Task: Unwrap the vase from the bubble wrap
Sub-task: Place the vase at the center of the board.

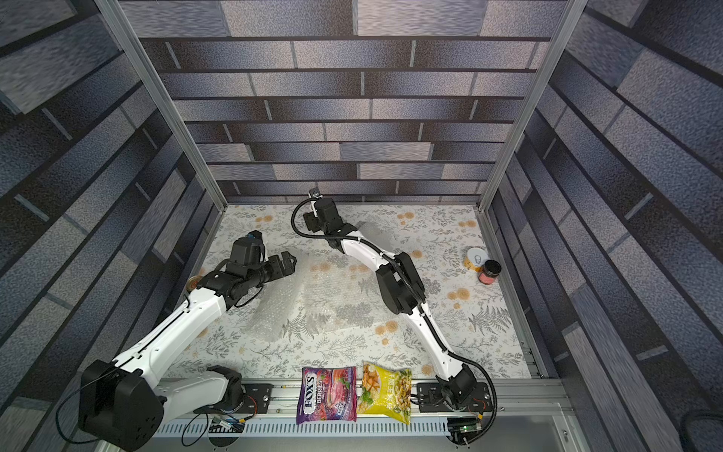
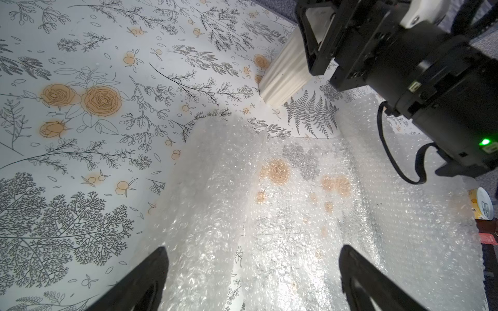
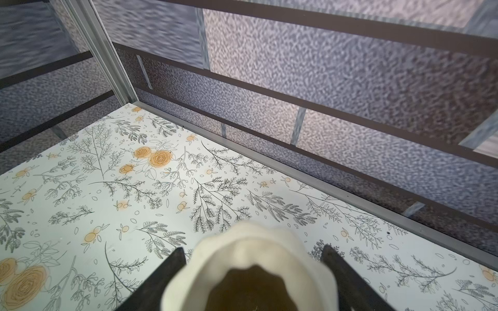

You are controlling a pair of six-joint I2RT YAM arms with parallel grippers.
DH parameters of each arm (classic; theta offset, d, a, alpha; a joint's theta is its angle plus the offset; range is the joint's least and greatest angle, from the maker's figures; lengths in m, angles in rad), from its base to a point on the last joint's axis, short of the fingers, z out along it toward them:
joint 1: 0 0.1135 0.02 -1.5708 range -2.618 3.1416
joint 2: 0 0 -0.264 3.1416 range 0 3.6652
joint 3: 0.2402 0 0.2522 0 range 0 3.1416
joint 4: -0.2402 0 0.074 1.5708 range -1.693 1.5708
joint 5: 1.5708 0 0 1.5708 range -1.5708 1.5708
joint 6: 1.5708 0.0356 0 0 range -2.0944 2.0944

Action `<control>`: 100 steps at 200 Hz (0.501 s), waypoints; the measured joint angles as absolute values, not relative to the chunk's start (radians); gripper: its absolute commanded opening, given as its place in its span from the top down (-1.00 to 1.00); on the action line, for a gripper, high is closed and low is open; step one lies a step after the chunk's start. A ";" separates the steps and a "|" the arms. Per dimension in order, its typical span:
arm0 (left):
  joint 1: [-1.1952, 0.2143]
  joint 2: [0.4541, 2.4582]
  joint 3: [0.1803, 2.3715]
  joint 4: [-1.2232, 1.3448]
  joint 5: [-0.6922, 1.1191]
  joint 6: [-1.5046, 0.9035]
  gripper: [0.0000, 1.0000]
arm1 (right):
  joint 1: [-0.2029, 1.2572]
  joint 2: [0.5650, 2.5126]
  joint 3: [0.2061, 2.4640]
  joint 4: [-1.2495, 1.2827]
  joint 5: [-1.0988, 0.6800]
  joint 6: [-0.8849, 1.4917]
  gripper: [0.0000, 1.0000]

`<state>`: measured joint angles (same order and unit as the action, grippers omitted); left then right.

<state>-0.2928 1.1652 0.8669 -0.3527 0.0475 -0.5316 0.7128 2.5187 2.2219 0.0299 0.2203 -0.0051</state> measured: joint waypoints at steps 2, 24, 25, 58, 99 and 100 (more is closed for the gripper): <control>-0.293 1.165 0.867 -0.353 0.047 -0.532 -0.99 | 0.713 2.516 2.218 0.030 0.220 -0.005 -0.59; -0.292 1.154 0.862 -0.361 0.041 -0.532 -0.99 | 0.713 2.461 2.148 0.038 0.219 -0.004 -0.59; -0.292 1.153 0.862 -0.362 0.040 -0.532 -0.99 | 0.713 2.458 2.145 0.037 0.219 -0.004 -0.59; -0.292 1.121 0.854 -0.367 0.025 -0.535 -0.99 | 0.710 2.268 1.937 0.081 0.215 -0.004 -0.59; -0.293 1.110 0.839 -0.382 0.022 -0.545 -0.97 | 0.697 1.972 1.729 0.098 0.211 0.021 -0.53; -0.293 1.110 0.838 -0.383 0.022 -0.547 -0.97 | 0.696 1.967 1.728 0.095 0.212 0.022 -0.52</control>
